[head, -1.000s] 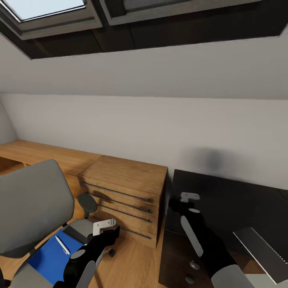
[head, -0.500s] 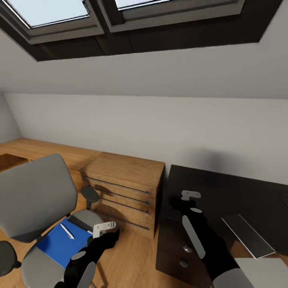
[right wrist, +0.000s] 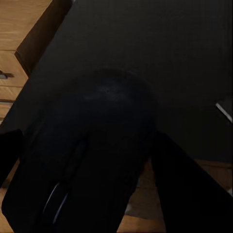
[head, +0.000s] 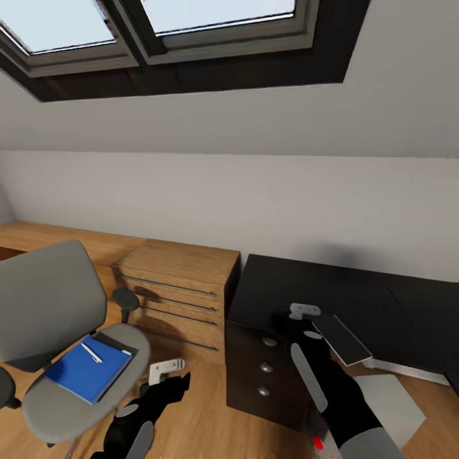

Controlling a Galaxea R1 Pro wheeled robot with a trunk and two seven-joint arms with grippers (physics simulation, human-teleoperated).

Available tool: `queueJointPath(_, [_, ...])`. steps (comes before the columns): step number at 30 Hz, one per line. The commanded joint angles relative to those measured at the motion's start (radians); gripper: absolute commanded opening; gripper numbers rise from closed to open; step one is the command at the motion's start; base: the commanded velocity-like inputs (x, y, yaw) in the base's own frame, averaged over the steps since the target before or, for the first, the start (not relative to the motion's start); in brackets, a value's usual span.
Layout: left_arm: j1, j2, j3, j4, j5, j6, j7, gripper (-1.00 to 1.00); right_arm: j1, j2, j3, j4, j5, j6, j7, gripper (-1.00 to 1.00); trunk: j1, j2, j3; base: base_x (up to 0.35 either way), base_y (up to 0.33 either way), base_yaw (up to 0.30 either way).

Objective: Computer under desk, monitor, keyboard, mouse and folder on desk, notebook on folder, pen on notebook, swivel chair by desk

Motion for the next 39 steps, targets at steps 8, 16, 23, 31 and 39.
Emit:
queueJointPath(8, [-0.001,0.003,-0.001,0.021,0.008,-0.002,0.010,1.00,-0.001,-0.024,-0.031,-0.002,-0.013,-0.003,-0.012,-1.00,0.000,-0.001,-0.001,-0.139,-0.146,-0.013])
queueJointPath(16, [-0.001,0.015,-0.004,0.250,0.001,-0.034,0.007,1.00,-0.001,-0.036,-0.128,-0.009,-0.014,0.001,-0.012,-1.00,0.000,-0.001,-0.001,0.000,-0.001,-0.218])
queueJointPath(23, [-0.001,0.015,-0.007,0.444,-0.001,-0.206,0.003,1.00,-0.001,-0.059,-0.193,-0.009,-0.012,-0.002,-0.010,-1.00,0.000,-0.001,-0.001,0.000,0.000,-0.259])
queueJointPath(31, [-0.001,0.015,-0.009,0.568,-0.001,-0.313,0.002,1.00,-0.001,-0.084,-0.311,0.004,-0.011,-0.006,-0.005,-1.00,0.000,-0.001,-0.001,0.000,0.000,-0.280])
queueJointPath(39, [-0.001,0.015,-0.010,0.608,-0.002,-0.322,0.002,1.00,-0.003,-0.129,-0.419,0.114,-0.011,-0.094,-0.006,-1.00,0.000,-0.001,-0.001,0.000,0.000,-0.289])
